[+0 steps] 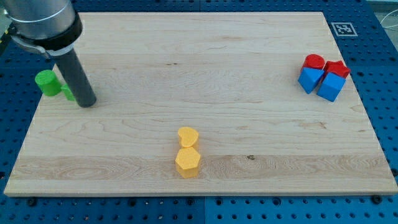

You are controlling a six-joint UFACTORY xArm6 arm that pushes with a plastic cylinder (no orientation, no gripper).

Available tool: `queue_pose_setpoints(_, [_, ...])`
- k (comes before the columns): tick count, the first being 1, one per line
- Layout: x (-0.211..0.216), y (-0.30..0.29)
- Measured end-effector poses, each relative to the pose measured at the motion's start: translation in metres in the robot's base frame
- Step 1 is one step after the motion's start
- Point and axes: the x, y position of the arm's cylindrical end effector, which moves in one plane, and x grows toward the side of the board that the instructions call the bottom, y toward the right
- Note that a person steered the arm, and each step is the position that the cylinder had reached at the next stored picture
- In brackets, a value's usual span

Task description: Point at blue cube

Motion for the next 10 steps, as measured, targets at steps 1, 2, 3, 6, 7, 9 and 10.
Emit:
queue_pose_setpoints(1, [-0.012,-0.012])
queue_pose_setpoints(2, [-0.018,-0.022])
queue_pose_setpoints(3, [-0.012,-0.008])
queue_pose_setpoints(6, [0.005,0.123])
queue_pose_setpoints(7, [-0.016,0.154])
queue_pose_setpoints(9, [-0.041,0.228])
queue_pose_setpoints(10, [-0.025,0.260])
